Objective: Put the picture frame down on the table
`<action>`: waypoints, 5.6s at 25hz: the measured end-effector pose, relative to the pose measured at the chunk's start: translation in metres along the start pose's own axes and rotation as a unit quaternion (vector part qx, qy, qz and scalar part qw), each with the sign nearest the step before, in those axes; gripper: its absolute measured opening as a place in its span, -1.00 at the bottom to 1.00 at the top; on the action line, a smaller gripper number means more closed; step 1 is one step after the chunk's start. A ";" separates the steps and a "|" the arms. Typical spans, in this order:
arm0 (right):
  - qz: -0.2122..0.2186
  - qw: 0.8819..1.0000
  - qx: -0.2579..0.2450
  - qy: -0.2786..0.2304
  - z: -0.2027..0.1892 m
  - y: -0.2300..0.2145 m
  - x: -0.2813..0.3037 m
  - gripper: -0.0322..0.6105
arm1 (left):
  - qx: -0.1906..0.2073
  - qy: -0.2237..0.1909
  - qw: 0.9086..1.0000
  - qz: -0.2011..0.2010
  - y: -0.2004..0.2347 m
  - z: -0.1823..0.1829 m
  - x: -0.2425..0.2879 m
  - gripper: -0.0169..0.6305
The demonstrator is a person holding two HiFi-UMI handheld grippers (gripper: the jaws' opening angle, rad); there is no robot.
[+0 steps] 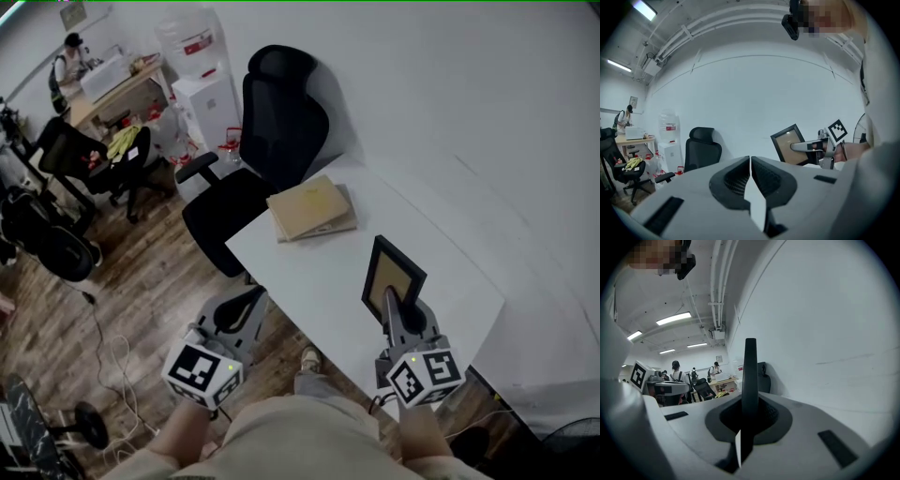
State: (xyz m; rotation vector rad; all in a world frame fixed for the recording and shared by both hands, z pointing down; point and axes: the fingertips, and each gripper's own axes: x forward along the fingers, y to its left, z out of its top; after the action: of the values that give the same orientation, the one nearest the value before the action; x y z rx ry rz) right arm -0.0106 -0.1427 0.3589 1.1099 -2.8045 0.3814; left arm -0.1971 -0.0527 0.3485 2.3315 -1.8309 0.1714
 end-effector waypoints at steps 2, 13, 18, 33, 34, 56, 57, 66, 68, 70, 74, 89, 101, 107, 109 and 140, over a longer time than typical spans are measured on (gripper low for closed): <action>-0.004 1.000 0.011 0.011 -0.006 -0.013 0.017 -0.80 | 0.002 0.006 1.000 -0.005 0.007 0.000 0.022 -0.86; -0.038 0.989 0.136 0.048 -0.051 -0.096 0.068 -0.80 | 0.015 0.053 0.997 -0.054 0.013 -0.015 0.126 -0.86; -0.042 0.977 0.198 0.065 -0.074 -0.124 0.076 -0.80 | 0.015 0.083 0.994 -0.071 0.006 -0.022 0.157 -0.86; -0.081 0.929 0.349 0.097 -0.140 -0.161 0.106 -0.80 | 0.048 0.132 0.982 -0.129 0.010 -0.061 0.229 -0.86; -0.086 0.927 0.353 0.096 -0.141 -0.163 0.110 -0.80 | 0.046 0.138 0.980 -0.134 0.012 -0.065 0.233 -0.86; -0.206 0.864 0.449 0.099 -0.221 -0.175 0.172 -0.80 | 0.075 0.226 0.926 -0.292 0.045 -0.147 0.306 -0.86; -0.210 0.858 0.458 0.097 -0.226 -0.176 0.174 -0.80 | 0.074 0.232 0.923 -0.298 0.046 -0.153 0.306 -0.86; -0.237 0.845 0.466 0.111 -0.259 -0.180 0.194 -0.80 | 0.074 0.255 0.902 -0.339 0.047 -0.187 0.321 -0.86; -0.239 0.844 0.467 0.112 -0.265 -0.181 0.199 -0.80 | 0.074 0.258 0.900 -0.345 0.045 -0.192 0.324 -0.86; -0.244 0.847 0.458 0.117 -0.269 -0.184 0.203 -0.80 | 0.072 0.260 0.898 -0.347 0.043 -0.197 0.328 -0.86; -0.262 0.860 0.416 0.138 -0.273 -0.187 0.213 -0.74 | 0.066 0.261 0.898 -0.347 0.043 -0.200 0.331 -0.86; -0.312 0.875 0.265 0.260 -0.286 -0.199 0.232 -0.07 | 0.072 0.257 0.903 -0.337 0.047 -0.191 0.323 -0.86; -0.325 0.878 0.239 0.260 -0.273 -0.186 0.214 0.03 | 0.076 0.256 0.906 -0.330 0.058 -0.182 0.309 -0.86; -0.305 0.909 0.205 0.195 -0.184 -0.168 0.194 -0.10 | 0.085 0.230 0.913 -0.327 0.058 -0.149 0.302 -0.86; -0.301 0.920 0.178 0.178 -0.155 -0.164 0.185 -0.13 | 0.090 0.218 0.915 -0.327 0.055 -0.135 0.300 -0.86; -0.207 0.976 -0.044 -0.052 0.107 -0.037 0.063 -0.83 | 0.119 -0.019 0.922 -0.369 0.000 0.103 0.221 -0.86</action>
State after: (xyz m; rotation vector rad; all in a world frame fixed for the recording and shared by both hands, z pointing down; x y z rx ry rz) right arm -0.0319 -0.2389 0.2749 1.6828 -2.5436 0.1613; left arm -0.1461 -0.2839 0.2906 3.0213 -0.8588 0.2512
